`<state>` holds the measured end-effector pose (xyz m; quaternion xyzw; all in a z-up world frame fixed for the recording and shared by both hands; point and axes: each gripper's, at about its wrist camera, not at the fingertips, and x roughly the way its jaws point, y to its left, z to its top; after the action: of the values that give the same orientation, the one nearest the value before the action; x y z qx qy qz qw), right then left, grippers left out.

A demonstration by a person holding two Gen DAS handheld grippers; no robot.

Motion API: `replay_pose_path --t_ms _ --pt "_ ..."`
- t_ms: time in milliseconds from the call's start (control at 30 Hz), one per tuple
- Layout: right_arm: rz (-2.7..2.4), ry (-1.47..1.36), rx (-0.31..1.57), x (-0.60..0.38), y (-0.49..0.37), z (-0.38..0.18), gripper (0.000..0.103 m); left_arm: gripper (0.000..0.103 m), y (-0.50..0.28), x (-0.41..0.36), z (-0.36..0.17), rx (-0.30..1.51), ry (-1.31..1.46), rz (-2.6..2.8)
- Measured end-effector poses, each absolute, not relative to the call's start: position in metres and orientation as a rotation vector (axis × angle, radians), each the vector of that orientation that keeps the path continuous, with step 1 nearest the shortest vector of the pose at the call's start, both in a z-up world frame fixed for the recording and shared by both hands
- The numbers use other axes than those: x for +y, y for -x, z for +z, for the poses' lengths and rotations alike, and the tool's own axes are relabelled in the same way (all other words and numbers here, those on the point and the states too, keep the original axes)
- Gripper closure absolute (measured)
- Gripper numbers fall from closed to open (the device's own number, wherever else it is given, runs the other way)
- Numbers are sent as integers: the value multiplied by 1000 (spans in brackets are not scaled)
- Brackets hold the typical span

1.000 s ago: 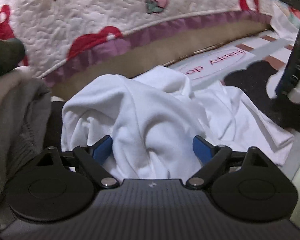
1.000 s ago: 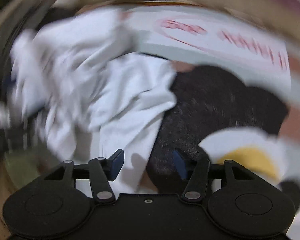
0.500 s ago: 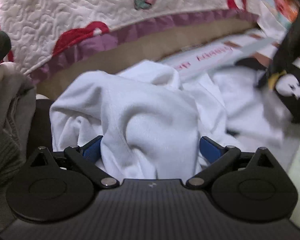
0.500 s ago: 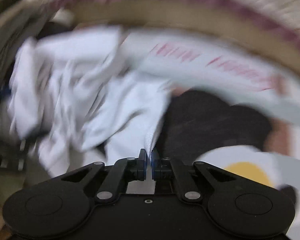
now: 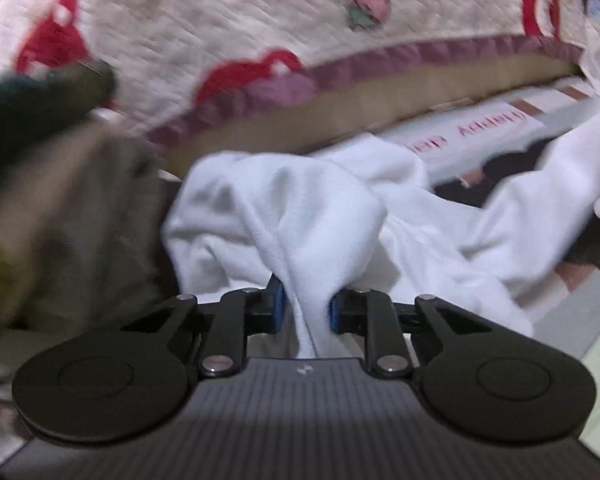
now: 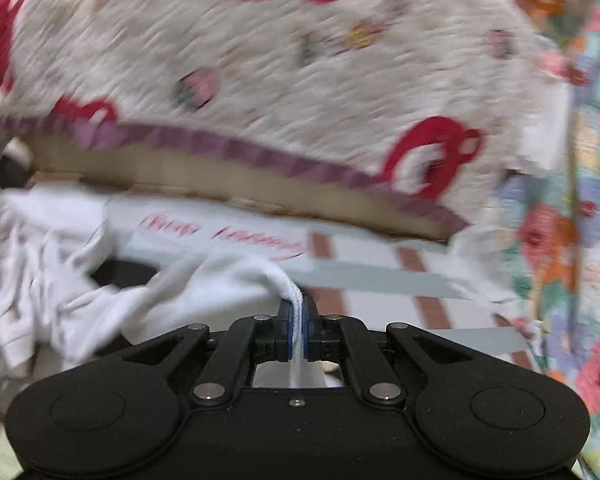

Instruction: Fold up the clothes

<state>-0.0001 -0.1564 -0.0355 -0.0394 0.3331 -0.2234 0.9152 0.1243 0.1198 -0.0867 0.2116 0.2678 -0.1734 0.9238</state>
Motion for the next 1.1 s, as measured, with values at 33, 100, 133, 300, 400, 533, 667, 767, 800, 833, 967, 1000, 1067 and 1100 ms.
replay_pose_path --t_ms 33,100,133,300,400,533,667,767,800,833,967,1000,1067,1100 --pt "-495 69 664 -169 9 -29 98 83 -120 125 -78 530 -432 -342" --pt "-566 47 623 -195 26 -16 98 83 -118 135 -57 476 -415 -334" --pt "-584 31 605 -208 35 -11 98 83 -117 137 -47 453 -420 -331" --pt "-612 0 536 -266 75 14 98 84 -113 123 -1 396 -492 -317" --pt "-607 0 510 -297 97 29 98 84 -107 105 28 372 -545 -338" --pt "-611 -3 472 -338 129 51 98 85 -82 85 70 291 -662 -373" --pt "-665 -25 416 -376 166 85 98 84 -60 72 130 265 -712 -408" --pt "-713 -20 376 -400 188 115 98 84 -49 63 172 269 -717 -426" --pt "-725 -4 381 -406 188 122 98 84 -46 58 184 265 -726 -428" --pt "-735 10 389 -412 187 129 98 84 -43 54 195 260 -736 -430" --pt "-757 84 454 -435 174 140 98 84 -53 20 207 303 -715 -457" --pt "-759 101 480 -440 167 136 98 84 -59 9 201 324 -705 -469" --pt "-760 124 534 -453 150 124 98 84 -70 -9 180 362 -690 -485" --pt "-758 126 564 -461 140 114 98 84 -76 -19 166 385 -680 -495"
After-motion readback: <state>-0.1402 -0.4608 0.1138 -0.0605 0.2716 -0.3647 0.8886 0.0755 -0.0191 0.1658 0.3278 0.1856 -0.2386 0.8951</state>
